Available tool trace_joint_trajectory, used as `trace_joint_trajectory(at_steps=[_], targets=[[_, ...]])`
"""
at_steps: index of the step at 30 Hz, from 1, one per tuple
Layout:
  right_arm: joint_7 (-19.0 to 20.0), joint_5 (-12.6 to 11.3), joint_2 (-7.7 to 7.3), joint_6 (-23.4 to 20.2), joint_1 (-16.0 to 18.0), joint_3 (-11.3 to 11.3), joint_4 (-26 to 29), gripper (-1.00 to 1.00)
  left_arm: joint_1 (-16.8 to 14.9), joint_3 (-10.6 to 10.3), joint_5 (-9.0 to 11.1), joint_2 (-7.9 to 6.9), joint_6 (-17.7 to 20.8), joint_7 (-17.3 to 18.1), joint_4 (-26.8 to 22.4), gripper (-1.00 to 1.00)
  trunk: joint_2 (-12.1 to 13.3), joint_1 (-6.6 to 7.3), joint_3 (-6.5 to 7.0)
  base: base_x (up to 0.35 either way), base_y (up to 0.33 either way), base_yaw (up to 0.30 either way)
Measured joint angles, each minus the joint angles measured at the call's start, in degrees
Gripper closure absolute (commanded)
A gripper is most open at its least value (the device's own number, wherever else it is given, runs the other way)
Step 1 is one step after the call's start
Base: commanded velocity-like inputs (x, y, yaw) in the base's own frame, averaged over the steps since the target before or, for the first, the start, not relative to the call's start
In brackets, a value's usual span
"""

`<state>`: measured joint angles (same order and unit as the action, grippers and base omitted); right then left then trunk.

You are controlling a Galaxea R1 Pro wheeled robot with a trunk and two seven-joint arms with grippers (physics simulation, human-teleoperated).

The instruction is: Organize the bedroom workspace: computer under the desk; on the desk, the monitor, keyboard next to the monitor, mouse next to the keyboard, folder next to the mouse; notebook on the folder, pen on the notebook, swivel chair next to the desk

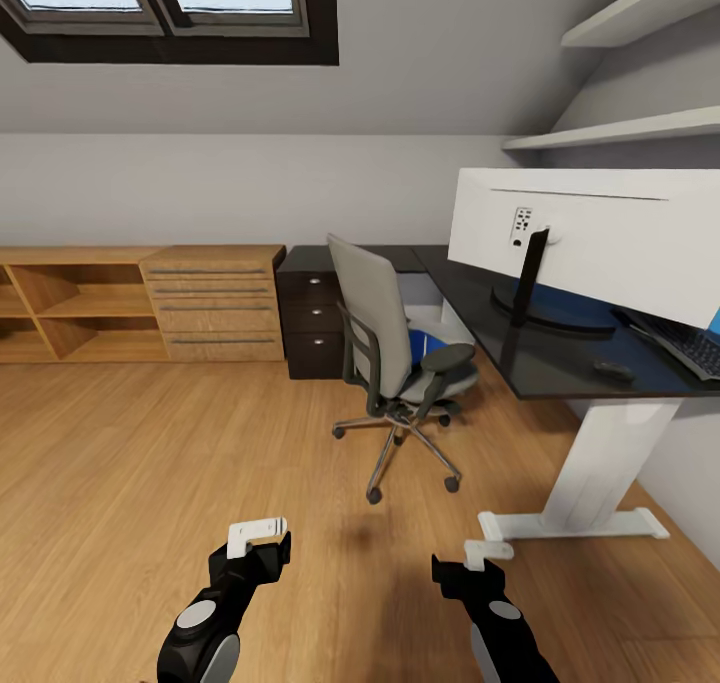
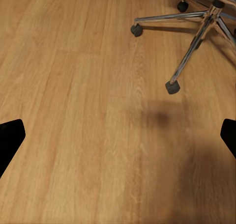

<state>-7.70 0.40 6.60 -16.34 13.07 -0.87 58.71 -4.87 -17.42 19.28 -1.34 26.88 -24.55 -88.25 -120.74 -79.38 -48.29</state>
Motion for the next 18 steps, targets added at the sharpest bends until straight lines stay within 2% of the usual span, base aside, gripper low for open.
trace_joint_trajectory(at_steps=[10, 11, 12, 13, 15, 16, 18], targets=[[0.2, 0.3, 0.03, 1.3, 0.2, -0.4, -0.6, -1.0, 0.0, -0.1, 0.0, 0.06, 0.0, 0.0, -0.4, -1.0, -4.0, -2.2, -1.8, 0.0, 0.0, 0.0], [-0.1, 2.4, 0.08, 1.9, 7.0, -0.5, -8.7, -1.0, 0.0, -0.1, 0.0, 0.08, 0.0, 0.0, -0.7, -1.0, -4.4, -2.42, -1.99, 0.0, 0.0, 0.0], [-0.1, 2.9, 0.04, 2.7, 14.3, -0.5, -11.7, -1.0, 0.0, -0.1, 0.0, 0.09, 0.0, 0.0, -0.7, -1.0, -4.8, -2.64, -2.14, 0.0, 0.0, 0.0], [-0.1, 3.0, 0.0, 3.4, 16.0, -0.5, -14.3, -1.0, 0.0, -0.1, 0.0, 0.09, 0.0, 0.0, -0.8, -1.0, -5.2, -2.86, -2.33, 0.0, 0.0, 0.0], [-0.2, 3.3, -0.21, 8.9, 25.3, -0.4, -27.7, -1.0, 0.0, -0.1, 0.0, 0.09, 0.0, 0.0, -1.0, -1.0, -5.6, -3.08, -2.5, 0.0, 0.0, 0.0], [-0.3, 3.3, -0.37, 10.9, 27.9, -0.3, -31.7, -1.0, 0.0, -0.1, 0.0, 0.07, 0.0, 0.0, -1.1, -1.0, -5.6, -3.08, -2.51, 0.0, 0.0, 0.0], [-1.0, 3.4, -1.28, 18.5, 36.7, -0.3, -45.0, -1.0, 0.0, -0.1, 0.0, 0.03, 0.0, 0.0, -1.5, -1.0, -5.6, -3.08, -2.51, 0.0, 0.0, 0.0]])
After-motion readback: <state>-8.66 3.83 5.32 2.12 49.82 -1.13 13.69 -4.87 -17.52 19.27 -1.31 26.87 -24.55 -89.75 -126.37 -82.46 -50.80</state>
